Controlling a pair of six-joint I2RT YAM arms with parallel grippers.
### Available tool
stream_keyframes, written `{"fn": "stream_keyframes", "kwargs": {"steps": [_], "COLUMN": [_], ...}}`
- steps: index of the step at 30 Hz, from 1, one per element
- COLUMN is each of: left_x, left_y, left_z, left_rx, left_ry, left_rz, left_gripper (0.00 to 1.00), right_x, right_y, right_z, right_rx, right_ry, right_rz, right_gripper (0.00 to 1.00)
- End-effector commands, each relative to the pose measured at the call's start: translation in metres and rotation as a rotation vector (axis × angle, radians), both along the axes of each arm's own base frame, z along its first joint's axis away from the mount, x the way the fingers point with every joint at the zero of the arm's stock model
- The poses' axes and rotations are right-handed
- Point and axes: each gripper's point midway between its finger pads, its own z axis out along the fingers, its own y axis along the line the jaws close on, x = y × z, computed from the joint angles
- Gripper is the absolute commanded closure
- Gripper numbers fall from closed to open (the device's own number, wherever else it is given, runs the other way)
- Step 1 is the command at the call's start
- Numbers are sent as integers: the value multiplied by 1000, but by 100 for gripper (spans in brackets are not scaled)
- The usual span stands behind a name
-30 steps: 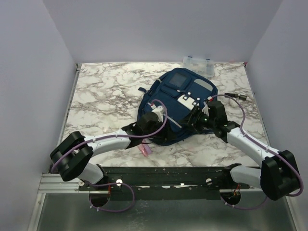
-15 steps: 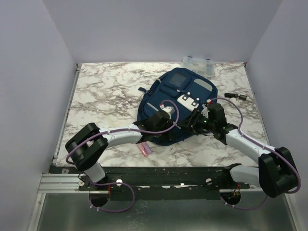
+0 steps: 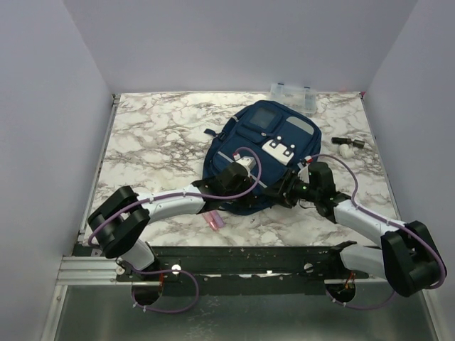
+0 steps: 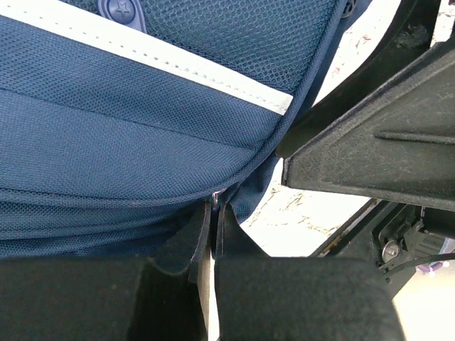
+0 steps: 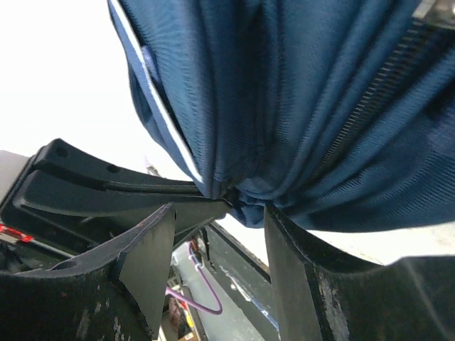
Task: Pack the student bag
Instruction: Unzip the student bag at the center of the board.
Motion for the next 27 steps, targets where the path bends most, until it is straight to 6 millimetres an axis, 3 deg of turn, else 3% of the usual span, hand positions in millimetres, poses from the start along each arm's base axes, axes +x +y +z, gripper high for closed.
{"fn": "stream_keyframes", "kwargs": {"steps": [1,6,8,10,20,27], "left_x": [-12,-13,-13,-14,-18,-20], "left_y": [-6,-9,-9,-8,-11,-20], "left_z": [11,9,8,7,21,25], "left_rx": [-39,-38,-33,-35,-60,-79], "left_ry": [-2,-1,0,5,-21,-7], "left_rz": [-45,-57,-52,-42,-74,-86], "left_gripper": [100,100,100,100,100,100], "right_x": [3,6,7,10,18,10], "right_y": [14,19,20,19,24,22], "right_z": [24,38,37,34,27,21], "right_rx": [127,198,214,215,249,229], "right_ry": [-41,-36,-16,2,48,58], "right_rz": [33,21,6,-14,-41,-40], "right_gripper": [44,47,56,59,52,48]}}
